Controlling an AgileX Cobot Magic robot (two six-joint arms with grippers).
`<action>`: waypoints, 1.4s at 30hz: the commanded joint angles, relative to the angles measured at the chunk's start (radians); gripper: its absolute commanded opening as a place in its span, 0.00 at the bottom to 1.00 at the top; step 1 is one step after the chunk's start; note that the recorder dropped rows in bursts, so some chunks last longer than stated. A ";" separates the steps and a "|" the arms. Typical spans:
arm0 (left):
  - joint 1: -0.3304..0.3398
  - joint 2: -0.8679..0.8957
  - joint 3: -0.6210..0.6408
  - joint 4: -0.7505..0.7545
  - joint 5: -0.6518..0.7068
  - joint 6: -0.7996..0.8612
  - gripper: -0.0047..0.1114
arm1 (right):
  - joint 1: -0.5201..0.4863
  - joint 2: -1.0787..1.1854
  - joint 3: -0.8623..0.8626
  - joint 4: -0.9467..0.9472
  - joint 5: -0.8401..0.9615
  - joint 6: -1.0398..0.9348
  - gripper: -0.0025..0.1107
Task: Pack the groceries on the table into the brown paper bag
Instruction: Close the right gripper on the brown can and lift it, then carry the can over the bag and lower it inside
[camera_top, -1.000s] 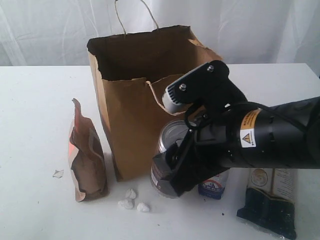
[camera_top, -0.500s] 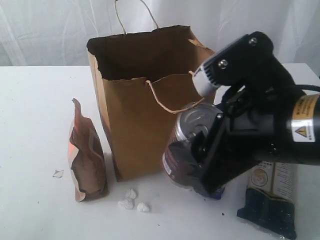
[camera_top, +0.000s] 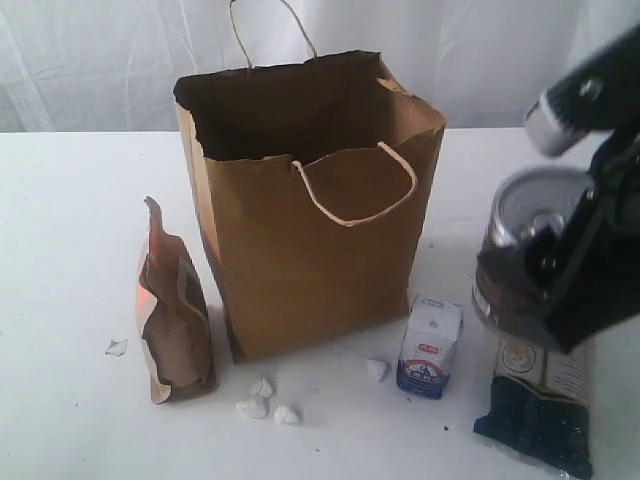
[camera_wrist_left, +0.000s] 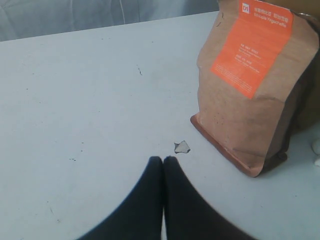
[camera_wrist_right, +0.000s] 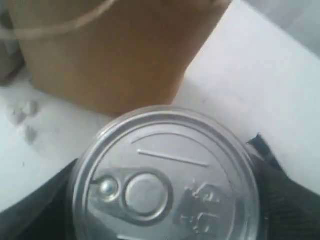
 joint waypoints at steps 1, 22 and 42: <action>0.003 -0.009 0.004 -0.003 0.002 -0.003 0.05 | -0.006 0.002 -0.156 -0.147 -0.066 0.011 0.02; 0.003 -0.009 0.004 -0.003 0.002 -0.003 0.05 | -0.034 0.441 -0.411 -0.098 -0.474 0.028 0.02; 0.003 -0.009 0.004 -0.003 0.002 -0.003 0.05 | -0.140 0.658 -0.427 0.069 -0.576 0.085 0.02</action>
